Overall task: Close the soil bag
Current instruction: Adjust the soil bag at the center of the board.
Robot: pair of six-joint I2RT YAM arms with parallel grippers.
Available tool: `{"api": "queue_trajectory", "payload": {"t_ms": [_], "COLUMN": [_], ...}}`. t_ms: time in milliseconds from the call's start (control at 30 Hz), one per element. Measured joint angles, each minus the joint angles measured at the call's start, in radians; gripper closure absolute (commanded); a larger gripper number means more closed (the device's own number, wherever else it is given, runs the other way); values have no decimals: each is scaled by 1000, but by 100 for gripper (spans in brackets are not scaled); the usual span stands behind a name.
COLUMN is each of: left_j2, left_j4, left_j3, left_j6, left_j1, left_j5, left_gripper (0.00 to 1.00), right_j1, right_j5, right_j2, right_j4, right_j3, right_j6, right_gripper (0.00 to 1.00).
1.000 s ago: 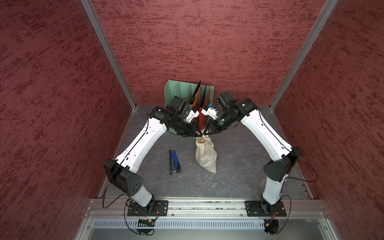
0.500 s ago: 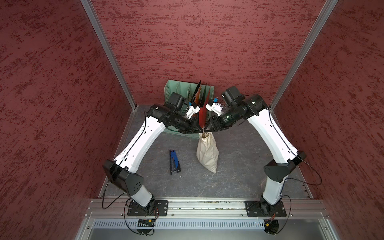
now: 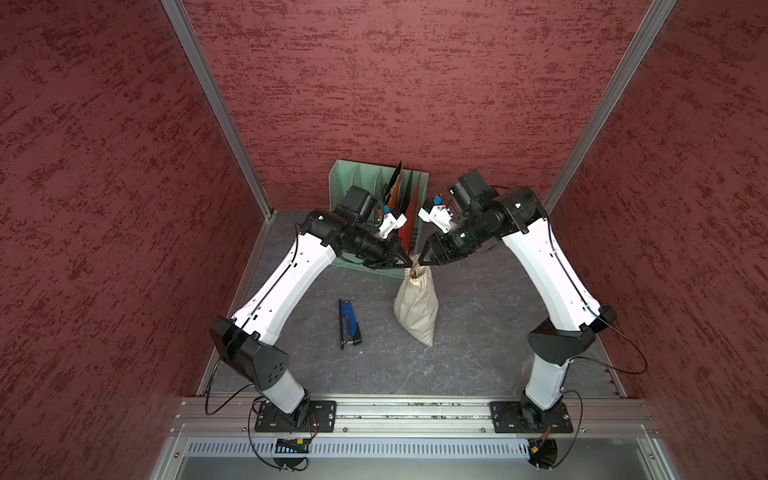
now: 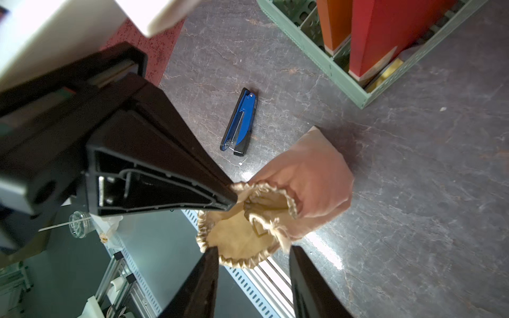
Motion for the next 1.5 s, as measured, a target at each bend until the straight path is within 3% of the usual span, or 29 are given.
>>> {"api": "queue_trajectory", "payload": {"t_ms": [367,733,1067,1400,1500], "left_j2": [-2,-2,1,6,8], "left_j4": [51,86,85,86,86], "left_j3": [-60,-97,-92,-81,-81], "left_j6": [-16,-19,-18,-19,-21], "left_j1": [-2,9,15,15,15], "left_j5": [15,42,56,57,56], "left_gripper": [95,96,97,97,97], "right_j1": [52,55,56,56,56], "right_j5": [74,108,128,185,214], "right_j2": [66,67,51,-27,-62], "right_j4": [-9,-9,-9,-9,2], "right_j3": [2,-6,-64,-79,-125], "right_j6": [-23,-31,-31,-13,-5], "right_gripper": [55,68,70,99,100]}}
